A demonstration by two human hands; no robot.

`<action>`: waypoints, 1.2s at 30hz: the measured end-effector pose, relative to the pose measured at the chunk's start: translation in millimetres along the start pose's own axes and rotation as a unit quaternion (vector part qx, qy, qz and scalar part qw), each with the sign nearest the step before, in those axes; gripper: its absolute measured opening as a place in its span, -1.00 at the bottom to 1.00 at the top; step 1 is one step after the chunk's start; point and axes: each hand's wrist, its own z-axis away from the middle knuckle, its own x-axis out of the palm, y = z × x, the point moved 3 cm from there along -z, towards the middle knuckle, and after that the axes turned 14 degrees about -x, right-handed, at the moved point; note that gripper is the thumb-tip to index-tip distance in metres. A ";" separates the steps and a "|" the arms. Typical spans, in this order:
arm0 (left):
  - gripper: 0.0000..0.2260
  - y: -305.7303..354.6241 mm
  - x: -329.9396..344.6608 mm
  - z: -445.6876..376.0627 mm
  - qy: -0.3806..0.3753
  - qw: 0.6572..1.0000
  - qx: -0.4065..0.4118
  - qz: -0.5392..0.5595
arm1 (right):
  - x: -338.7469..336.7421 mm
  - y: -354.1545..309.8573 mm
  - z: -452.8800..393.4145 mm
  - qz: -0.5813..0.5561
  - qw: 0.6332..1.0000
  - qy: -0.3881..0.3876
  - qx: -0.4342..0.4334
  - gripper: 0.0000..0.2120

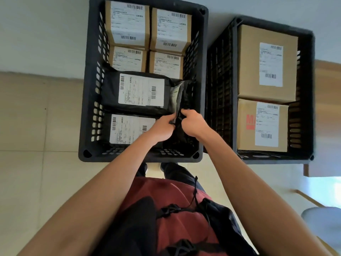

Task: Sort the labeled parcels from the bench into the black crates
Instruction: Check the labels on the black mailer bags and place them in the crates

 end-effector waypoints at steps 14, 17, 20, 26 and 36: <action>-0.63 1.1 -45.1 35.3 0.091 0.993 0.069 0.002 | -9.6 -5.0 51.9 -0.147 0.962 0.219 -0.070 -0.60; -0.65 23.0 -57.0 57.0 0.108 0.986 0.123 -0.026 | -19.5 1.0 72.2 -0.175 0.938 0.294 -0.063 -0.63; -0.64 48.9 -57.0 76.7 0.137 0.964 0.200 -0.113 | -30.0 10.6 93.8 -0.160 0.922 0.345 -0.070 -0.60; -0.59 98.4 -23.6 98.2 0.144 0.901 0.304 -0.274 | -53.8 45.0 139.4 -0.124 0.914 0.376 -0.092 -0.60; -0.57 171.9 120.0 115.4 0.073 0.850 0.377 -0.360 | -85.4 158.3 234.7 -0.095 0.871 0.477 -0.064 -0.57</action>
